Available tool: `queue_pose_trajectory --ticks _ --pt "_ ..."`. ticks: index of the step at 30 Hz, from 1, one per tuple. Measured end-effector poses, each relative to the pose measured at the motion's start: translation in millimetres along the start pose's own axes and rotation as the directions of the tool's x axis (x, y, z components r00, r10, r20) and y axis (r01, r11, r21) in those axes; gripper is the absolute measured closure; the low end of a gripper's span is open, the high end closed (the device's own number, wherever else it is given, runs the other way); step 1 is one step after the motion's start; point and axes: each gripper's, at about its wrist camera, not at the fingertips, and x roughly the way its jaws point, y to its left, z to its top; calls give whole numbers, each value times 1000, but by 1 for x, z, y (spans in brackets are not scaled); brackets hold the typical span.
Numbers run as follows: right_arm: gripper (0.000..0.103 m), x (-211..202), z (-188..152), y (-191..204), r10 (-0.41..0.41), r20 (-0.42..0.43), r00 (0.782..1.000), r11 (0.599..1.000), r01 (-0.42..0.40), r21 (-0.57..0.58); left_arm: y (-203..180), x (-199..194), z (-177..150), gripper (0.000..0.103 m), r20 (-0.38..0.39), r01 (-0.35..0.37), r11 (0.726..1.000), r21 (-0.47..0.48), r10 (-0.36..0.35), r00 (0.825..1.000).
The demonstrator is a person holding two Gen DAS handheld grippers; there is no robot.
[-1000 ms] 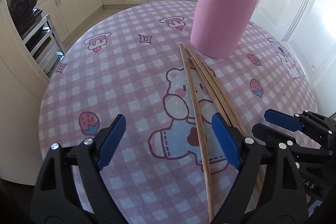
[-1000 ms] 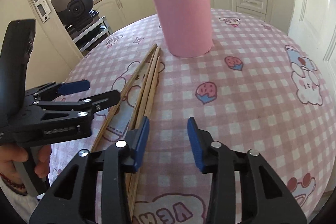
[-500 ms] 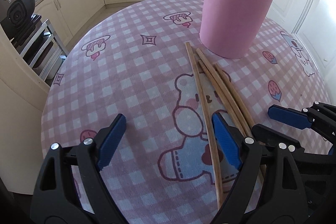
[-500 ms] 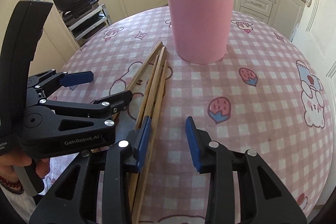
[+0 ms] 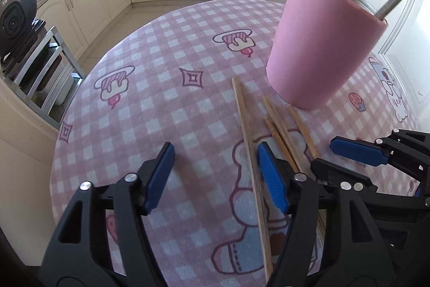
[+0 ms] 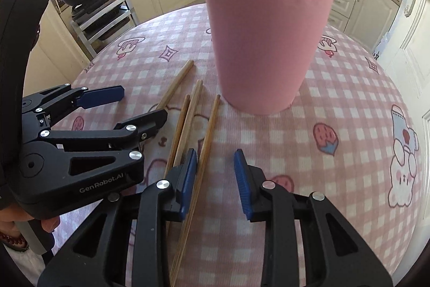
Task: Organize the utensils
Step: 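Close the left tool on a chopstick while the right tool grasps another, then raise the left tool's chopstick over the pink cup while the right tool carries its own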
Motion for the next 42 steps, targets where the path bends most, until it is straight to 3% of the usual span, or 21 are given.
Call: queue_pose_trajectory --ticks 4,8,13,20,28,37,42 --pt "80 5 8 3 -16 -18 1000 1000 16 -13 1 4 10 65 -4 16 1000 -1 -16 1000" --pt "86 9 13 2 -8 -26 1000 1000 8 -2 1 8 18 71 -13 31 1000 1 -31 999" --pt "98 8 9 -1 2 -9 1000 1000 -2 27 -4 8 20 92 -1 53 998 16 -53 999" --pt "99 -9 -4 -8 51 38 998 996 -53 69 0 -3 5 96 10 130 991 -35 -130 991" --pt "99 -62 -13 -14 89 154 984 991 -103 85 5 -61 0 96 115 162 986 -29 -158 981" --pt "99 -153 -14 -6 90 353 931 993 -111 41 -2 -155 -4 97 308 187 982 21 -185 933" --pt "99 -156 -11 -2 90 329 940 994 -106 29 -6 -158 -2 97 277 149 987 50 -158 948"
